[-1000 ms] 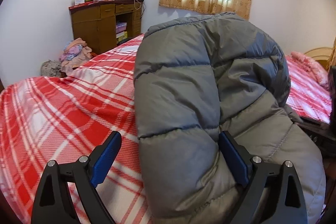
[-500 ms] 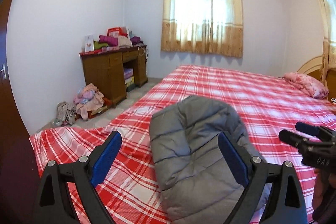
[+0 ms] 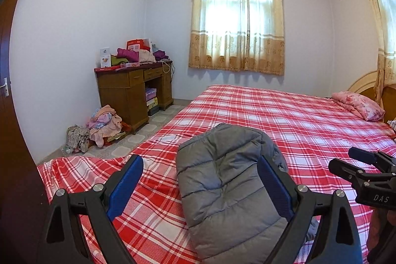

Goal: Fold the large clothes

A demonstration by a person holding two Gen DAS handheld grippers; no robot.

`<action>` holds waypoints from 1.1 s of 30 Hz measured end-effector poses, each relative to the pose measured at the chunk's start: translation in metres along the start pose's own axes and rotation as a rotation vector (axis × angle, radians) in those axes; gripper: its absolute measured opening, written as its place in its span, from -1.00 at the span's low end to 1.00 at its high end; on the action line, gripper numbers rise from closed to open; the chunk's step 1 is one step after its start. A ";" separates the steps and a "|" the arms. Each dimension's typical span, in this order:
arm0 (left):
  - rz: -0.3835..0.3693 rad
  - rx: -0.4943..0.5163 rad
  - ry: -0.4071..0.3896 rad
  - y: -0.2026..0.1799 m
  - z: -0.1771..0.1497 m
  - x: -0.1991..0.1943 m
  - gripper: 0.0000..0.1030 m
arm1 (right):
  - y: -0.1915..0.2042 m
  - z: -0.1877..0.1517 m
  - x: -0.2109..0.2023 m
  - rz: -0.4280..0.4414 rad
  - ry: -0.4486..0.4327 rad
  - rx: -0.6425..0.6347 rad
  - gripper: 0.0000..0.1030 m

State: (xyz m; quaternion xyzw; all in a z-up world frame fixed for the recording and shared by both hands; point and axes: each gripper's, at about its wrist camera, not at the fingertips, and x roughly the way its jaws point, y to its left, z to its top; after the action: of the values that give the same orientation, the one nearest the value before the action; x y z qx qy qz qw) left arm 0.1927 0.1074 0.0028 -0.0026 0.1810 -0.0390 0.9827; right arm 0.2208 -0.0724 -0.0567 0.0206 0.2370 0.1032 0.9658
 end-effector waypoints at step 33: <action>0.023 -0.015 0.022 0.004 -0.004 0.005 0.82 | -0.001 0.000 -0.007 0.006 -0.026 -0.013 0.80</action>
State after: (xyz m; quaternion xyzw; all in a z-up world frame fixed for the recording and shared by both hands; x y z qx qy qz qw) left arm 0.1967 0.1114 -0.0030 -0.0075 0.1923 -0.0265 0.9810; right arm 0.2149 -0.0746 -0.0534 0.0164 0.2237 0.1072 0.9686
